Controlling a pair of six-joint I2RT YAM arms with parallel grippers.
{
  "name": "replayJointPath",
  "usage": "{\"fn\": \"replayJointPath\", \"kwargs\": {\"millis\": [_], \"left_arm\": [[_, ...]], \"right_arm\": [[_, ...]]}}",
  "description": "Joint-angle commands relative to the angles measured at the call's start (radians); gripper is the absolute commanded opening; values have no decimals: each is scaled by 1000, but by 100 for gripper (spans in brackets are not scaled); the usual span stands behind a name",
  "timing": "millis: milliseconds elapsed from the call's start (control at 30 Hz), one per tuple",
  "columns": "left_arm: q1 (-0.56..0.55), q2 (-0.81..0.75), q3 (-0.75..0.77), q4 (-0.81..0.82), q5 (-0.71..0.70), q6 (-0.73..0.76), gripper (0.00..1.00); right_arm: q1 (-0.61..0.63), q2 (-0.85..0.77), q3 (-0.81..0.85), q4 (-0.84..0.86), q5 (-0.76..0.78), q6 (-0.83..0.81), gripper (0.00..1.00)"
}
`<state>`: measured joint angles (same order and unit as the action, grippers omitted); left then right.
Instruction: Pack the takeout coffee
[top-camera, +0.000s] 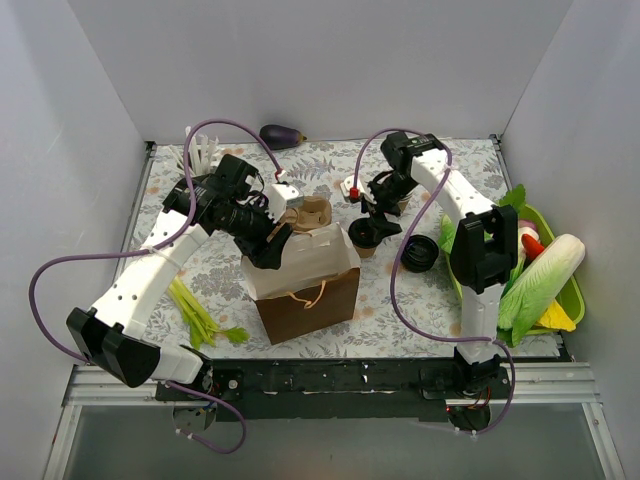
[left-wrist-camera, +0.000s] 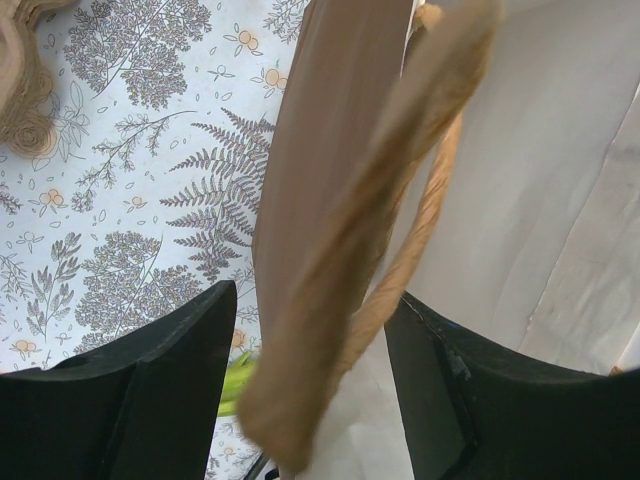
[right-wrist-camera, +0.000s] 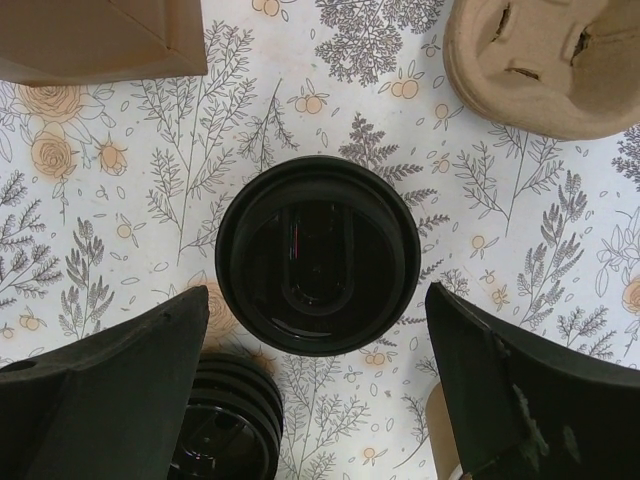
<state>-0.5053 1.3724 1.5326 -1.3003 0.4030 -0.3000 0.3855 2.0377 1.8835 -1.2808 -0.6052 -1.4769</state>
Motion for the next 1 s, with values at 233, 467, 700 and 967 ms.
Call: {"fn": "replayJointPath", "kwargs": {"millis": [233,467,700,967], "left_arm": [[1,-39,3,7,0,4,60],[1,-36,3,6,2,2,60],[1,-38,0,6,-1,2,59],[1,-38,-2,4,-1,2,59]], "right_arm": [[6,27,52,-11,8,20,97],[12,42,54,-22,15,26,97],[21,38,45,-2,5,32,92],[39,32,12,6,25,20,80]]}}
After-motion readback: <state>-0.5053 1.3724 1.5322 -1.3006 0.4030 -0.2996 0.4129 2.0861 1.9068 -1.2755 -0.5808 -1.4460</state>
